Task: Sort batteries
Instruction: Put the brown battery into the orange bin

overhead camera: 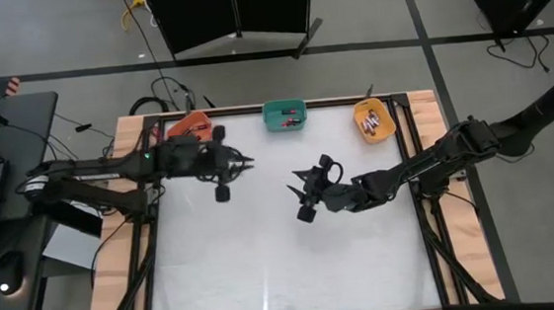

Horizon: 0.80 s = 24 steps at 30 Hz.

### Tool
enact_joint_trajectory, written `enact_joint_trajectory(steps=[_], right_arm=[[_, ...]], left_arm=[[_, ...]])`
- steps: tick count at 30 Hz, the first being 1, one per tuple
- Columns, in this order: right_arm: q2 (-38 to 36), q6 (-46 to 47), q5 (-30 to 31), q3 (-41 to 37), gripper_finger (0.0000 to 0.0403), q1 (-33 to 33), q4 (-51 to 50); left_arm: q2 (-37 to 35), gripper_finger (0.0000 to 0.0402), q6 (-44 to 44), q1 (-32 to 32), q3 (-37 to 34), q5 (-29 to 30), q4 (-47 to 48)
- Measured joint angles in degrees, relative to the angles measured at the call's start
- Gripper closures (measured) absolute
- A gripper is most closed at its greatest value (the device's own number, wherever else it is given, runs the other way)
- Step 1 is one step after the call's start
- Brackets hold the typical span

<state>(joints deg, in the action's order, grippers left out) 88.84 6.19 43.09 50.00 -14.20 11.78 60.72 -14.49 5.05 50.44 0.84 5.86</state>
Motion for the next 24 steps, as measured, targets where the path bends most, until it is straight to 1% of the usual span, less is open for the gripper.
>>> enact_joint_trajectory(steps=[2, 4, 6, 9, 11, 13, 14, 16, 19, 24], right_arm=[[0.0, 1.9, 0.0, 0.0, 0.0202, 0.0, -1.8], [0.0, 3.3, 0.0, 0.0, 0.0204, 0.0, -3.9], [0.0, 4.7, 0.0, 0.0, 0.0207, 0.0, -5.2], [0.0, 5.8, 0.0, -0.1, 0.021, 0.0, -6.3], [0.0, 5.9, 0.0, -0.5, 0.0211, 0.0, -6.3], [0.0, 5.9, -0.1, -1.1, 0.0211, 0.0, -6.2], [0.0, 6.0, -0.1, -1.5, 0.0211, 0.0, -6.2], [0.0, 6.8, -0.1, -2.2, 0.0211, 0.0, -5.4], [0.0, 8.0, -0.2, -3.3, 0.0212, 0.0, -5.4], [0.0, 9.3, -0.6, -4.9, 0.0217, 0.0, -5.0]], left_arm=[[-0.3, 0.0349, 1.0, 1.7, 2.1, 4.3, 10.3], [-0.2, 0.0349, 2.2, 4.0, 3.8, 7.2, 16.7], [-0.2, 0.0349, 3.8, 6.8, 4.5, 8.8, 23.6], [-0.2, 0.0349, 5.6, 11.7, 4.7, 11.8, 30.3], [0.3, 0.0349, 6.2, 15.4, 4.7, 17.0, 34.2], [1.4, 0.0349, 7.1, 19.5, 4.7, 22.7, 36.2], [2.1, 0.0349, 7.2, 21.6, 4.7, 24.5, 36.8], [3.4, 0.0349, 6.8, 26.4, 4.7, 24.9, 36.1], [6.5, 0.0349, 5.4, 32.9, 4.7, 21.2, 36.1], [11.5, 0.0349, 3.3, 40.7, 4.7, 16.5, 35.2]])
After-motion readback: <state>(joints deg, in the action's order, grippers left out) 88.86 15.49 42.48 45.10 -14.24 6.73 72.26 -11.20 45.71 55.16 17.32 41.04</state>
